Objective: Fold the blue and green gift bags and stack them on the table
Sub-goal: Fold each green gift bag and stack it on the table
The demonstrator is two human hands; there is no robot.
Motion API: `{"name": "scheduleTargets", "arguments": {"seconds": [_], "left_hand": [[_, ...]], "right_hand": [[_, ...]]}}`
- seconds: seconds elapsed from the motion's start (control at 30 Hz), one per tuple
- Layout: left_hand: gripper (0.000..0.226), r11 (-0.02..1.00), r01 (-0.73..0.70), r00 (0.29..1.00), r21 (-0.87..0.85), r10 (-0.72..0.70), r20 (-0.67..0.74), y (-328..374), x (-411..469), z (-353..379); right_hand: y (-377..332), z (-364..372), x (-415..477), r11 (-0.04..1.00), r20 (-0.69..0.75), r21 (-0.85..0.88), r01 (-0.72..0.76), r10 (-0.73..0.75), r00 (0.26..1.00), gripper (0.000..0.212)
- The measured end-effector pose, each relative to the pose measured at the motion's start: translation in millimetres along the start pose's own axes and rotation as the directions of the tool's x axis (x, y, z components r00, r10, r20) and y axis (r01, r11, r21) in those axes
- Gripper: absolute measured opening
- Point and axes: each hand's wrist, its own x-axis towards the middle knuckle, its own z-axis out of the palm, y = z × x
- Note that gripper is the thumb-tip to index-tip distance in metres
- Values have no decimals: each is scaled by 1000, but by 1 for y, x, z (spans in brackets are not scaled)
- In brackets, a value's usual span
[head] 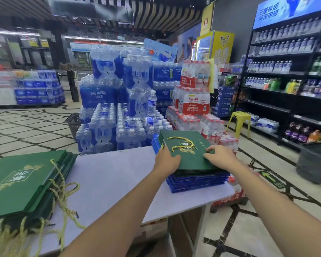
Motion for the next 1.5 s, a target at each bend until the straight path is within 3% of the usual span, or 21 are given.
{"name": "scheduleTargets", "arguments": {"seconds": [0.1, 0.23, 0.43, 0.6, 0.73, 0.83, 1.0, 1.17, 1.23, 1.3, 1.37, 1.5], "left_hand": [[46, 986, -115, 993, 118, 118, -22, 12, -22, -21], [65, 837, -216, 961, 503, 272, -41, 4, -34, -69], [56, 670, -141, 930, 729, 341, -134, -30, -69, -179], [54, 572, 137, 944, 809, 172, -281, -86, -108, -278], [88, 534, 401, 916, 744, -223, -334, -129, -145, -322], [103, 515, 423, 900, 745, -336, -279, -149, -162, -324], [96, 563, 332, 940, 757, -267, -213, -150, -162, -308], [80, 634, 153, 988, 758, -79, -134, -131, -150, -281], [77, 641, 51, 997, 766, 16, -80, -123, -147, -267], [73, 651, -55, 994, 757, 104, -18, -113, -144, -252], [71, 643, -163, 982, 748, 179, 60, -105, -141, -235], [61, 545, -321, 945, 775, 242, 221, -101, -131, -205]], "right_hand": [[-8, -2, -1, 996, -76, -78, 39, -45, 996, 47], [-54, 3, -11, 966, -181, -121, 227, -246, 952, 43], [-152, 60, -40, 848, -182, -35, 529, -526, 831, 36], [-204, 138, -64, 773, -41, 38, 633, -632, 774, 41], [-219, 192, -74, 782, 97, 34, 623, -623, 776, 51], [-221, 215, -77, 801, 178, 33, 598, -593, 785, 53], [-224, 225, -81, 799, 235, 26, 601, -589, 773, 50], [-236, 214, -81, 749, 138, 283, 600, -651, 747, 58], [-234, 206, -78, 719, 1, 154, 677, -686, 728, 68], [-229, 194, -71, 661, -150, -47, 749, -746, 649, 73], [-218, 182, -63, 596, -220, -147, 789, -798, 561, 63], [-183, 164, -60, 614, -184, -281, 737, -788, 587, 33]]}}
